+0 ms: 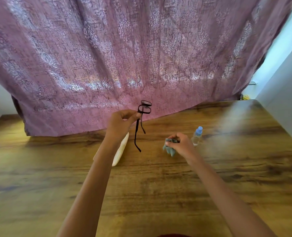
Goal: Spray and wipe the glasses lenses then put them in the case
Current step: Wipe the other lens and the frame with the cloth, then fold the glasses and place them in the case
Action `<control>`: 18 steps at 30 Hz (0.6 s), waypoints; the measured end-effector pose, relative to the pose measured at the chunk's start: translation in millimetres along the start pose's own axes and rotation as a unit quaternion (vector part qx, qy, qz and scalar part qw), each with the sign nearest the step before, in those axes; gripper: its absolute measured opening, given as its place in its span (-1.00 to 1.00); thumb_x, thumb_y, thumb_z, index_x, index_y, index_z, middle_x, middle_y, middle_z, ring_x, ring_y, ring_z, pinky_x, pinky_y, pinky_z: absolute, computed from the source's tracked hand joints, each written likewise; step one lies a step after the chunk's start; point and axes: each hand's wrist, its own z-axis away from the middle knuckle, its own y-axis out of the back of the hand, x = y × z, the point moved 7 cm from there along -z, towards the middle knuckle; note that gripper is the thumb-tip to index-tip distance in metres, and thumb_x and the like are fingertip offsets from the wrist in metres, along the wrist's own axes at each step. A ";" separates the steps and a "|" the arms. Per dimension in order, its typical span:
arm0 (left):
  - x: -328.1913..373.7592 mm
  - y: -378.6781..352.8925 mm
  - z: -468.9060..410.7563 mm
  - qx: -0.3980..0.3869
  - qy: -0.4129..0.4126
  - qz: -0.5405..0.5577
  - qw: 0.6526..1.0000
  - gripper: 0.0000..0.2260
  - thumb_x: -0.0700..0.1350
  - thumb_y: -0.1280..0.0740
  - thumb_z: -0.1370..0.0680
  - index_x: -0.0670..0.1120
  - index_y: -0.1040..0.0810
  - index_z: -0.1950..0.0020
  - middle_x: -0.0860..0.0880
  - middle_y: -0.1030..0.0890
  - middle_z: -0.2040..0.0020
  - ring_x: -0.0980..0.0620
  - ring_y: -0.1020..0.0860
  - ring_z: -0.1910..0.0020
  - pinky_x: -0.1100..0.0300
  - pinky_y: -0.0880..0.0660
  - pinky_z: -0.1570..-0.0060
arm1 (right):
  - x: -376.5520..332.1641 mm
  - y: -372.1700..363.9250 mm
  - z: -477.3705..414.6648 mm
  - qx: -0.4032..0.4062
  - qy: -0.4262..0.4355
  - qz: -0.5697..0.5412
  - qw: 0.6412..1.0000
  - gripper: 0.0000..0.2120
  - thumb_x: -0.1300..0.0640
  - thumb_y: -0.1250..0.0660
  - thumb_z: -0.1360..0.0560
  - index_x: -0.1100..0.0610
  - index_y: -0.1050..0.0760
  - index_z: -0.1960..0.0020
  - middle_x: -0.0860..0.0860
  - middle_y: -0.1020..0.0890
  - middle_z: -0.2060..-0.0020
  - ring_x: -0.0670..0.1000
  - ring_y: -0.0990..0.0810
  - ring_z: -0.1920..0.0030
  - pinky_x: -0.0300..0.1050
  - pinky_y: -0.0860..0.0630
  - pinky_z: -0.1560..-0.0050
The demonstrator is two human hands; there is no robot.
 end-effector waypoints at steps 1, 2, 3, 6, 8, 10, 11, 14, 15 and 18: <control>-0.3 -1.1 0.8 -0.006 -0.009 -0.015 1.000 -0.90 -0.06 -0.42 -0.48 -0.06 -0.69 0.09 0.05 -0.69 0.11 0.13 -0.59 0.01 0.13 -0.48 -0.09 | 2.4 -0.5 -2.7 0.000 -0.004 0.009 1.000 -0.87 0.16 -0.46 -0.44 0.04 -0.53 0.06 -0.06 -0.61 0.08 -0.11 -0.57 0.05 -0.31 -0.42 0.20; -0.2 -2.1 2.0 -0.012 -0.017 -0.025 0.999 -0.95 -0.07 -0.42 -0.48 0.00 -0.68 0.13 0.11 -0.68 0.15 0.18 -0.58 0.03 0.11 -0.47 -0.11 | 4.2 -1.4 -4.7 0.001 -0.006 0.017 1.000 -0.87 0.16 -0.45 -0.45 0.01 -0.53 0.07 -0.08 -0.60 0.09 -0.11 -0.57 0.05 -0.33 -0.40 0.22; -0.9 -2.8 3.4 -0.018 -0.026 -0.035 0.999 -0.93 -0.09 -0.42 -0.48 0.07 -0.66 0.18 0.17 -0.67 0.19 0.24 -0.57 0.06 0.11 -0.46 -0.11 | 5.5 -2.6 -6.2 0.003 -0.007 0.024 1.000 -0.87 0.17 -0.43 -0.46 -0.02 -0.52 0.08 -0.11 -0.59 0.11 -0.10 -0.56 0.04 -0.33 -0.39 0.22; -8.7 -4.8 5.3 -0.038 -0.039 -0.052 0.997 -0.85 -0.11 -0.40 -0.50 0.15 -0.64 0.20 0.22 -0.68 0.21 0.28 -0.58 0.06 0.07 -0.47 -0.15 | 10.3 -3.8 -8.9 0.024 -0.004 0.062 0.998 -0.85 0.18 -0.40 -0.48 -0.02 -0.49 0.04 -0.13 -0.55 0.12 -0.08 -0.54 0.03 -0.24 -0.40 0.09; -14.6 -5.2 5.7 -0.052 -0.045 -0.073 0.995 -0.82 -0.10 -0.39 -0.51 0.20 -0.65 0.19 0.22 -0.68 0.18 0.30 -0.59 0.05 0.04 -0.50 -0.14 | 14.0 -5.0 -9.1 0.023 -0.003 0.099 0.995 -0.86 0.19 -0.39 -0.48 0.00 -0.50 0.02 -0.09 -0.57 0.09 -0.07 -0.54 0.02 -0.26 -0.41 0.14; -17.2 -4.9 6.8 -0.059 -0.065 -0.097 0.991 -0.74 -0.09 -0.39 -0.51 0.31 -0.63 0.22 0.31 -0.66 0.20 0.35 -0.58 0.07 0.10 -0.52 -0.07 | 15.1 -7.2 -9.4 0.007 0.003 0.164 0.986 -0.85 0.20 -0.38 -0.49 0.04 -0.54 -0.03 -0.06 -0.60 0.04 -0.11 -0.53 0.04 -0.32 -0.37 0.21; -16.9 -4.4 8.1 -0.060 -0.075 -0.107 0.990 -0.69 -0.10 -0.39 -0.51 0.36 -0.61 0.21 0.36 -0.64 0.22 0.38 -0.57 0.09 0.14 -0.51 -0.01 | 12.6 -6.7 -10.2 0.011 0.015 0.194 0.981 -0.83 0.21 -0.36 -0.50 0.07 -0.56 -0.07 -0.05 -0.60 0.01 -0.12 -0.51 0.05 -0.33 -0.36 0.20; -16.6 -2.2 12.1 -0.061 -0.114 -0.131 0.983 -0.60 -0.12 -0.39 -0.50 0.48 -0.55 0.16 0.25 -0.62 0.30 0.27 -0.54 0.26 0.24 -0.45 0.17 | -5.2 2.5 -11.2 0.063 0.055 0.175 0.981 -0.82 0.21 -0.28 -0.56 0.13 -0.55 -0.14 -0.06 -0.59 0.00 -0.13 -0.51 0.05 -0.38 -0.37 0.16; -17.1 -1.4 13.1 -0.060 -0.123 -0.135 0.981 -0.59 -0.13 -0.39 -0.50 0.48 -0.55 0.14 0.19 -0.62 0.31 0.19 -0.52 0.29 0.23 -0.44 0.20 | -10.1 8.2 -11.3 0.083 0.050 0.126 0.987 -0.83 0.17 -0.25 -0.58 0.13 -0.55 -0.13 -0.05 -0.61 0.02 -0.10 -0.54 0.06 -0.36 -0.40 0.16; -18.0 -1.7 15.8 -0.075 -0.139 -0.156 0.975 -0.61 -0.15 -0.42 -0.48 0.42 -0.57 0.05 0.34 -0.64 0.19 0.26 -0.59 0.13 0.26 -0.52 0.08 | -15.9 18.1 -12.5 0.088 -0.020 -0.114 0.989 -0.73 0.03 -0.17 -0.62 0.17 -0.55 -0.08 0.04 -0.65 0.15 0.00 -0.60 0.15 -0.19 -0.55 0.15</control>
